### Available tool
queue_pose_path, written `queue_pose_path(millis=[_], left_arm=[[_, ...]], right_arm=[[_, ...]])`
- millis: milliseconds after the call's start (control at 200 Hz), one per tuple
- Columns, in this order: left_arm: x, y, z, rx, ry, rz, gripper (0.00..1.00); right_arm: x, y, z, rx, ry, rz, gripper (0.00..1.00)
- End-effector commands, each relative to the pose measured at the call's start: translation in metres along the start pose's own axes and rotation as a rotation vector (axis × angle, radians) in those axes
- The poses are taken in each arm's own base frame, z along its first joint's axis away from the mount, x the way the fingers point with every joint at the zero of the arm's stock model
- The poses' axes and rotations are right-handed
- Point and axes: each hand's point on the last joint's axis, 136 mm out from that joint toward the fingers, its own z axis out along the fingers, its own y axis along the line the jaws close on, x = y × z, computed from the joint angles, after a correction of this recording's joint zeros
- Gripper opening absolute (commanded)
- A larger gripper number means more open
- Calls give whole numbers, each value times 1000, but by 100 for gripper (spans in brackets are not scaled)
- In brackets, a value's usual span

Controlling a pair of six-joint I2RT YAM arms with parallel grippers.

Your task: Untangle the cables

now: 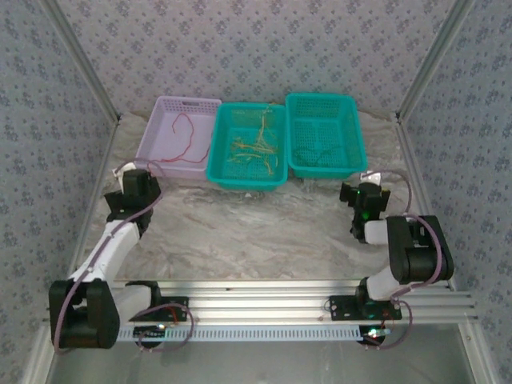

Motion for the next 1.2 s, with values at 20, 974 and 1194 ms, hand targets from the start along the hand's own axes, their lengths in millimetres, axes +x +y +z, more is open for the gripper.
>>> queue_pose_path(millis=[20,974,1194], left_arm=[[-14,-14,17,88,-161,-9,100],[19,-67,58,249,-222,59,100],[19,-67,58,258,-218,56,100]], right_arm=[[-28,5,0,-31,-114,12,100],[-28,12,1,-83,-100,-2,100],[-29,14,2,-92,-102,-3,100]])
